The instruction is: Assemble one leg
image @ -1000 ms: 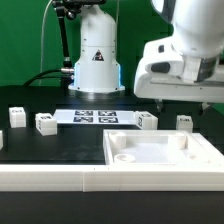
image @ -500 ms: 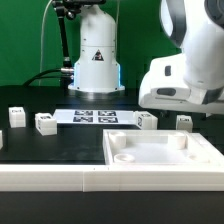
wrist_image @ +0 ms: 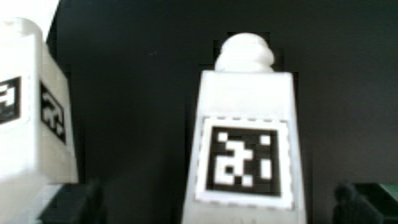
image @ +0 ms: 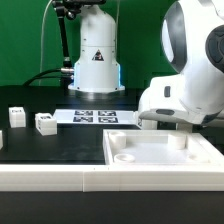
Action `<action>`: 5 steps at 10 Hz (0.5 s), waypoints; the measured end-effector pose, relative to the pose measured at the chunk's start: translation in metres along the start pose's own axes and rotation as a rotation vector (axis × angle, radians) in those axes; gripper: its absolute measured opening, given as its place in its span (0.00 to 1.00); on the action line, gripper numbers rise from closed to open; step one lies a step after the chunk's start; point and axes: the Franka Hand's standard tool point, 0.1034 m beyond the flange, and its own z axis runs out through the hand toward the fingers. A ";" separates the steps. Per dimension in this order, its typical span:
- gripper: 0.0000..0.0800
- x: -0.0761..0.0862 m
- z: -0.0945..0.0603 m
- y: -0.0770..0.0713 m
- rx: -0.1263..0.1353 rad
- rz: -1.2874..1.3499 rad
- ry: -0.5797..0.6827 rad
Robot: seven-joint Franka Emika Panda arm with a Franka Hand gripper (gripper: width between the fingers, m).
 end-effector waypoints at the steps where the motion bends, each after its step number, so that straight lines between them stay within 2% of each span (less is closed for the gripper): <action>1: 0.81 0.000 0.001 -0.001 -0.003 0.007 -0.001; 2: 0.65 0.000 0.001 -0.001 -0.003 0.016 0.000; 3: 0.65 0.000 0.001 -0.001 -0.003 0.014 0.000; 4: 0.48 0.000 0.001 -0.001 -0.003 0.014 0.000; 5: 0.36 0.000 0.001 -0.001 -0.002 0.014 0.000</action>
Offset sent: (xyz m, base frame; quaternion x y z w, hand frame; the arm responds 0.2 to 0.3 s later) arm 0.0000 0.0000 0.0000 0.0000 0.0000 0.0000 1.0000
